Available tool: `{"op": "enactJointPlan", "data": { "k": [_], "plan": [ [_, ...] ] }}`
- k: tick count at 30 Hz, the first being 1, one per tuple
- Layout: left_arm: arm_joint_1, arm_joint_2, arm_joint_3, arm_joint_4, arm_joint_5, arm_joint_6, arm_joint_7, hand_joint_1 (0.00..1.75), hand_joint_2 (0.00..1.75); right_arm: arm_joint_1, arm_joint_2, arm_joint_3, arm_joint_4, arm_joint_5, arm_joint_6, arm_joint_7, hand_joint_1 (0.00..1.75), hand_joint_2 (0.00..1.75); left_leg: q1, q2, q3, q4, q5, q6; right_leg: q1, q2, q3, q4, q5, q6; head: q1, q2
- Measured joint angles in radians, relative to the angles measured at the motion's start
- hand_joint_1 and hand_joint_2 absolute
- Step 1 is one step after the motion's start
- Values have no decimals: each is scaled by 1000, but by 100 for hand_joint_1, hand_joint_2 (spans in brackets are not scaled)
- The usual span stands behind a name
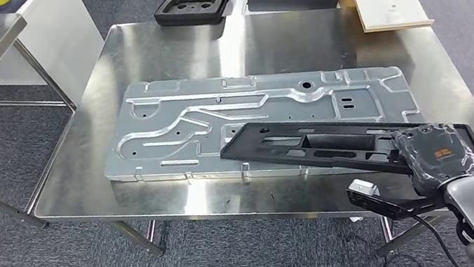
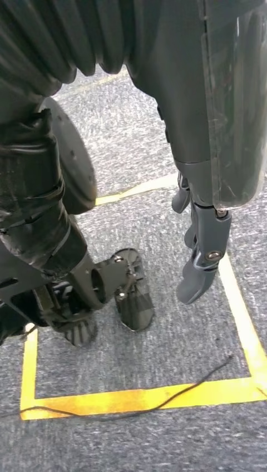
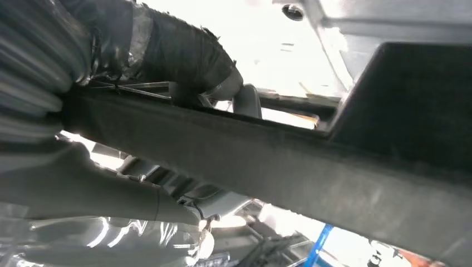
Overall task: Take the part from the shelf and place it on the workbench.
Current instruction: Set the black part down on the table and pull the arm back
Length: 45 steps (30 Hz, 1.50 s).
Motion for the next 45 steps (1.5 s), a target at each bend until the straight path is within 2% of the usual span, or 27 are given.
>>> {"op": "enactJointPlan", "data": {
  "k": [2,3,4,6,8,10,13,15,17,18,19,21,23,24,26,28,30,32,33,34,35,37,38,39,42,43,45],
  "plan": [
    [1,0,0,0,2,-1,0,0,175,13,-16,0,10,-2,3,6,175,175,0,1,0,1,-3,4,-1,0,-60,119,-45,5,0,0],
    [3,0,0,0,4,-2,0,0,175,22,-25,0,17,-4,3,9,175,175,0,1,1,3,-5,4,-2,0,-77,148,-45,9,0,0],
    [5,0,0,0,6,-3,0,0,175,31,-34,0,23,-5,2,12,175,175,1,0,1,6,-8,4,-4,0,-76,138,-26,12,0,0],
    [9,0,0,0,12,-6,-1,0,175,47,-54,-4,34,-9,-1,15,175,175,3,-2,2,19,-19,-2,-10,-1,-28,29,37,16,0,0],
    [14,0,0,0,16,-8,-4,0,175,72,-70,-14,48,-14,-10,19,175,175,1,-5,0,34,-31,-12,-9,-1,19,-67,67,13,1,0],
    [18,1,0,0,19,-11,-7,0,175,108,-82,-31,64,-20,-27,23,175,175,-3,-8,-2,39,-35,-22,-5,1,31,-86,63,2,2,0],
    [23,1,0,0,20,-14,-10,0,175,144,-94,-61,85,-21,-49,25,175,175,-2,-7,-5,54,-50,-33,-9,1,37,-91,63,-17,-1,0],
    [23,1,0,0,20,-14,-11,0,175,155,-100,-78,93,-21,-54,26,175,175,1,-3,-43,138,-94,-44,-11,0,45,-94,61,-26,-6,0],
    [24,1,0,0,20,-15,-12,0,175,165,-103,-89,99,-21,-55,26,175,175,3,-1,-110,266,-141,-50,-10,0,48,-94,58,-31,-9,0],
    [25,1,0,0,20,-15,-12,0,175,169,-103,-92,102,-21,-55,26,175,175,4,-1,-135,305,-146,-50,-9,0,49,-94,56,-32,-9,0],
    [26,1,0,0,20,-15,-12,0,175,173,-103,-96,105,-21,-55,25,175,175,4,-1,-143,309,-132,-48,-8,1,52,-94,54,-33,-9,0],
    [27,0,0,0,20,-16,-12,0,175,176,-103,-104,109,-21,-55,25,175,175,3,-1,-104,208,-60,-37,-5,3,60,-94,49,-32,-9,0],
    [26,1,0,0,21,-20,-13,0,175,178,-104,-110,113,-18,-54,25,175,175,-3,-1,-45,82,-11,-22,-3,3,69,-98,44,-29,-7,0],
    [25,2,0,0,22,-22,-15,0,175,180,-104,-113,114,-16,-54,25,175,175,-6,-1,-27,47,-5,-17,-3,4,71,-101,44,-25,-7,0],
    [25,2,0,0,24,-25,-18,0,175,186,-107,-118,119,-12,-54,23,175,175,-12,-1,-17,27,-9,-13,-5,4,73,-108,45,-14,-7,0],
    [26,2,0,0,27,-25,-21,0,175,193,-113,-129,123,-3,-61,17,175,175,-7,1,-5,9,-4,-8,-7,3,74,-107,41,-3,-5,0],
    [25,0,0,0,29,-24,-24,0,175,199,-117,-144,125,21,-83,8,175,175,-1,2,13,-11,1,0,-6,2,47,-46,8,3,0,0],
    [22,-1,0,0,29,-22,-25,0,175,204,-118,-154,126,61,-123,-3,175,175,-2,3,20,-14,-3,6,-7,2,-20,80,-43,6,4,0],
    [22,-1,0,0,30,-22,-24,0,175,208,-117,-155,126,82,-143,-8,175,175,-2,3,23,-12,-7,7,-8,2,-52,132,-55,8,4,0],
    [22,-2,0,0,30,-21,-24,0,175,211,-115,-156,126,102,-161,-14,175,175,-2,3,25,-10,-10,6,-10,2,-70,153,-50,11,4,0],
    [22,-3,0,0,29,-21,-24,0,175,213,-114,-157,126,117,-175,-18,175,175,-1,3,29,-7,-15,4,-12,1,-67,132,-24,14,4,0],
    [21,-7,0,0,27,-19,-23,0,175,213,-109,-159,126,135,-194,-23,175,175,2,1,33,7,-30,-5,-18,0,-20,15,48,20,5,0],
    [20,-8,0,0,27,-17,-23,0,175,213,-106,-161,127,140,-200,-25,175,175,1,-1,32,18,-39,-11,-17,0,4,-41,72,19,6,0],
    [18,-8,0,0,28,-15,-22,0,175,212,-101,-162,127,143,-204,-26,131,131,0,-2,29,25,-45,-17,-17,0,19,-74,81,15,6,0],
    [16,-10,0,0,36,-15,-29,0,175,213,-88,-166,131,146,-210,-31,0,0,-4,-3,25,30,-52,-29,-16,2,23,-87,76,-4,3,0],
    [16,-10,0,0,38,-18,-36,0,175,213,-85,-166,134,144,-211,-33,0,0,-3,-2,23,38,-59,-33,-16,2,25,-89,75,-9,1,0],
    [14,-10,0,0,40,-27,-52,0,87,213,-79,-167,138,136,-211,-35,0,0,-1,0,-3,100,-96,-44,-19,1,31,-92,73,-19,-2,0]
  ]
}}
